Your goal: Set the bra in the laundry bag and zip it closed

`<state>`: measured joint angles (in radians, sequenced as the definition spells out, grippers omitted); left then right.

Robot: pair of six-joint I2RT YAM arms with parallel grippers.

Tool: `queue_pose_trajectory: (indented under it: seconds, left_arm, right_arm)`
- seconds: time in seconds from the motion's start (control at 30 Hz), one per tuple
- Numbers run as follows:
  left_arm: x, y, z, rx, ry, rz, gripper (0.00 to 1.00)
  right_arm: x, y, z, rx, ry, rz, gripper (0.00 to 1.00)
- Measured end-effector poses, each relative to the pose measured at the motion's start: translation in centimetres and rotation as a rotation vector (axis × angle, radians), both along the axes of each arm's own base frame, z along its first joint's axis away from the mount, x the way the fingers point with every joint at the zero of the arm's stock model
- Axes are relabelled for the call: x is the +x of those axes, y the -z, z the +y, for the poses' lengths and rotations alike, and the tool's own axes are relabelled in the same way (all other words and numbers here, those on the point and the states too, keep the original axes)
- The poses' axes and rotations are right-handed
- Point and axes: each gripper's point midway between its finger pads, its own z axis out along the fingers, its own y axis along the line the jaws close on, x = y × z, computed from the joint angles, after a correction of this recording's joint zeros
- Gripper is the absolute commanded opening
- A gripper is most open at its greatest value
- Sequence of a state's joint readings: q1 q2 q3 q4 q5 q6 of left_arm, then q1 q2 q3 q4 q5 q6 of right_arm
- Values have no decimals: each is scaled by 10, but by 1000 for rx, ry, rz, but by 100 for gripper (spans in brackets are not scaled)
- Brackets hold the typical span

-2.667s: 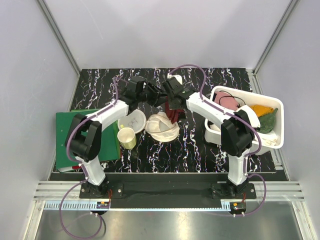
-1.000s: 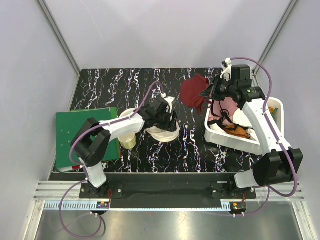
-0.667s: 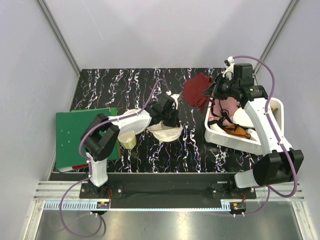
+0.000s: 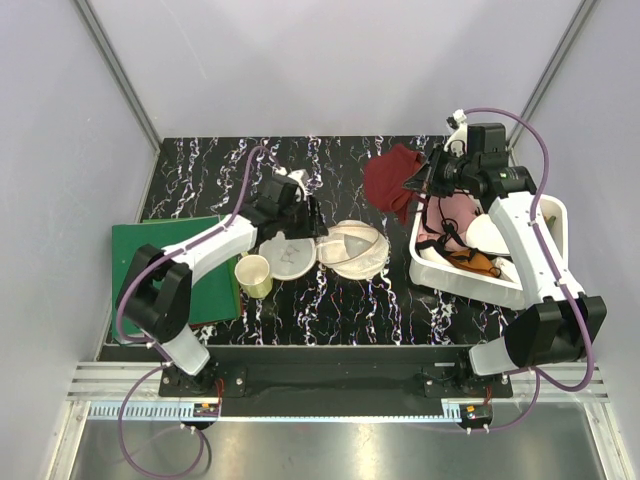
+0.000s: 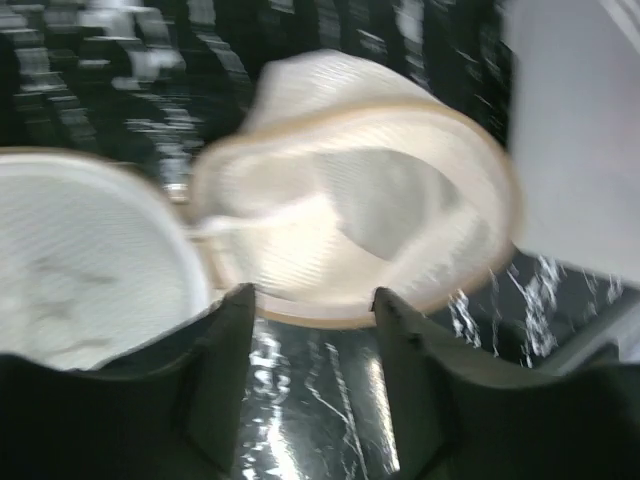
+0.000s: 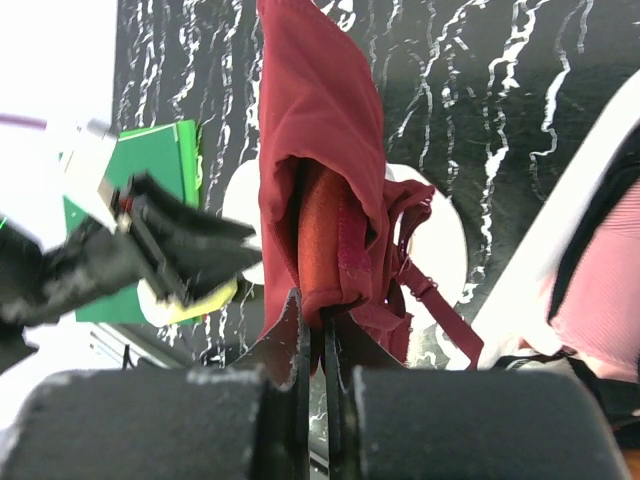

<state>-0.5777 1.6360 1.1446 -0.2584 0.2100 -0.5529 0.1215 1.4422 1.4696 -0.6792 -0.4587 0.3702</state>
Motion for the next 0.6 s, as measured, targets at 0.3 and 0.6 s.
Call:
queue_pose_trajectory:
  seconds: [0.3,0.6]
  left_arm:
    - [8,62,29,155,-117,114,53]
    - [5,97,35,233,-158,213,46]
  right_arm:
    - [-10,-2,26,21,-87,5,0]
    - [-17,-2,42,24,-132,5,0]
